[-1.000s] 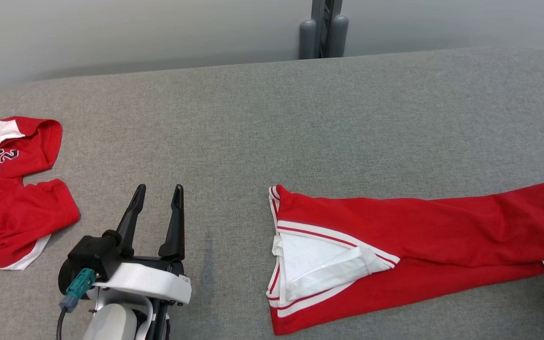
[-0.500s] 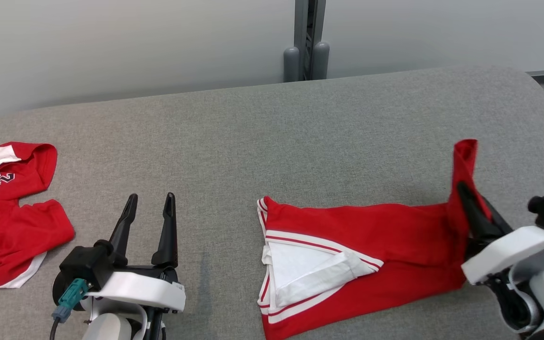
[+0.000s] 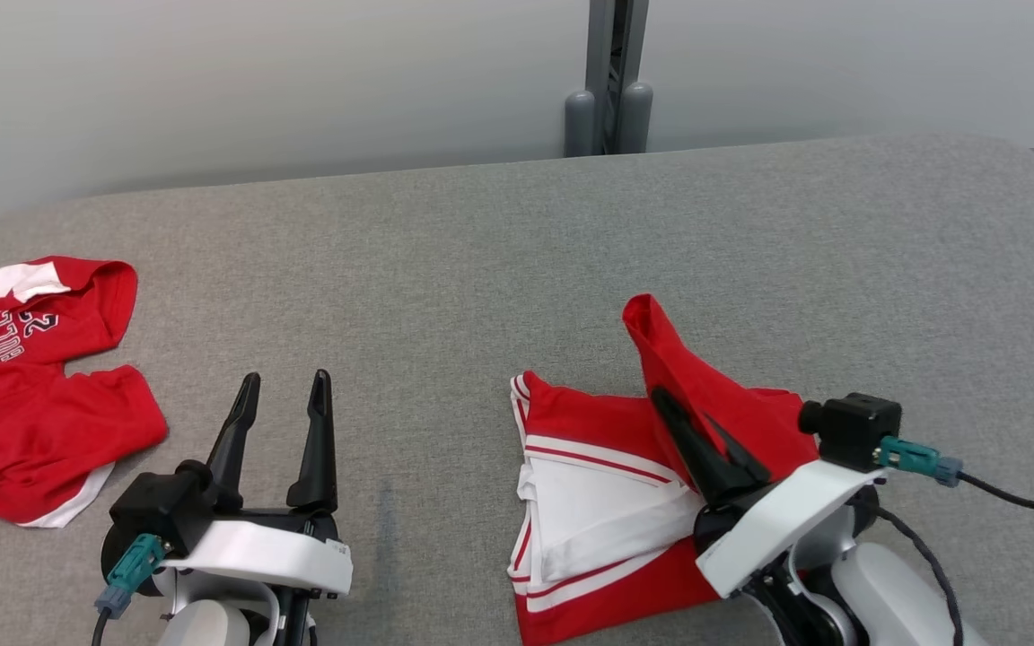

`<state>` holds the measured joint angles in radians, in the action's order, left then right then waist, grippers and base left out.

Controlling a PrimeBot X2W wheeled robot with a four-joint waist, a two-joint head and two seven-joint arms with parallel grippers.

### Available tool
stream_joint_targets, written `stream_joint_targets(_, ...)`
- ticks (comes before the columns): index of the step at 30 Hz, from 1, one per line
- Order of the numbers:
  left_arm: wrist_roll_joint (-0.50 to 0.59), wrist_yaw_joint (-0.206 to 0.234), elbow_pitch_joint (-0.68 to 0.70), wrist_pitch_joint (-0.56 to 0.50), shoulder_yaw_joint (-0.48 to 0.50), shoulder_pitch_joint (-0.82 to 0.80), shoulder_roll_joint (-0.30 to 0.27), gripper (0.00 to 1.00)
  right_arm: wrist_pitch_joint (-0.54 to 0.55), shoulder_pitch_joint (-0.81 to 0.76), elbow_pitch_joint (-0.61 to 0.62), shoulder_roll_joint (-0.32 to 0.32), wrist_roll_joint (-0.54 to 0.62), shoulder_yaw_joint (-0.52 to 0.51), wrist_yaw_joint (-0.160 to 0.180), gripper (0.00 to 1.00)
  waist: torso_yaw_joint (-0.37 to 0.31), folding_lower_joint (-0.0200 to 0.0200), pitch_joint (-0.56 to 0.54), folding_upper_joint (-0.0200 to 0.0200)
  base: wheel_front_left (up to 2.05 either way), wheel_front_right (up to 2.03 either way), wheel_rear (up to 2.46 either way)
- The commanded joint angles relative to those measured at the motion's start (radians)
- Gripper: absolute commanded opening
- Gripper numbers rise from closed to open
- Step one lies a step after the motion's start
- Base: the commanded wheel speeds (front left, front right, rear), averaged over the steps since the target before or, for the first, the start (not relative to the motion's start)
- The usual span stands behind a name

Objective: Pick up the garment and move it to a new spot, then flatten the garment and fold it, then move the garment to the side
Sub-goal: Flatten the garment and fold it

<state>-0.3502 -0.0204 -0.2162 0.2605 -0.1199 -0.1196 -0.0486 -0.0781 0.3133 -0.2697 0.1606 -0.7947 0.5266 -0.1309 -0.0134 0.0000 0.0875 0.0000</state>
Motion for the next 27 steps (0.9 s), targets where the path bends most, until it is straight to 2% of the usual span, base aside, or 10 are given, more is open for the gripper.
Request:
stream_joint_targets(1, -0.005, 0.003, 0.002, 0.005, -0.002, -0.005, -0.004, 1.0, 0.005, 0.007, -0.009, -0.013, 0.007, 0.008, 0.0, 0.0, 0.013, 0.0, 0.007, 0.0, 0.0, 0.0, 0.0)
stream_joint_targets(8, -0.018, 0.007, -0.004, 0.005, -0.015, -0.018, -0.004, 1.0, -0.021, 0.027, -0.101, -0.068, 0.036, 0.054, 0.0, 0.0, 0.058, 0.0, 0.041, 0.0, 0.0, 0.0, 0.0)
stream_joint_targets(12, -0.028, 0.01, -0.007, 0.005, -0.027, -0.026, -0.004, 1.0, -0.037, 0.036, -0.158, -0.079, 0.038, 0.079, 0.0, 0.0, 0.079, 0.0, 0.058, 0.0, 0.0, 0.0, 0.0)
stream_joint_targets(13, -0.029, 0.01, -0.008, 0.005, -0.029, -0.028, -0.004, 1.0, -0.04, 0.039, -0.171, -0.082, 0.038, 0.084, 0.0, 0.1, 0.083, 0.0, 0.062, 0.0, 0.0, 0.0, 0.0)
stream_joint_targets(14, -0.03, 0.011, -0.009, 0.005, -0.03, -0.03, -0.004, 1.0, -0.045, 0.041, -0.186, -0.086, 0.041, 0.089, 0.0, 0.47, 0.085, 0.0, 0.064, 0.0, 0.0, 0.0, 0.0)
stream_joint_targets(15, -0.029, 0.011, -0.011, 0.005, -0.03, -0.031, -0.004, 1.0, -0.051, 0.039, -0.204, -0.089, 0.04, 0.085, 0.0, 1.0, 0.087, 0.0, 0.066, 0.0, 0.0, 0.0, 0.0)
stream_joint_targets(20, -0.035, 0.005, -0.021, 0.005, -0.035, -0.039, -0.004, 1.0, -0.067, 0.031, -0.238, -0.101, 0.04, 0.125, 0.0, 1.0, 0.091, 0.0, 0.074, 0.0, 0.0, 0.0, 0.0)
stream_joint_targets(27, -0.033, 0.007, -0.032, 0.005, -0.037, -0.051, -0.004, 1.0, -0.056, 0.022, -0.226, -0.107, -0.025, 0.214, 0.0, 1.0, 0.082, 0.0, 0.075, 0.0, 0.0, 0.0, 0.0)
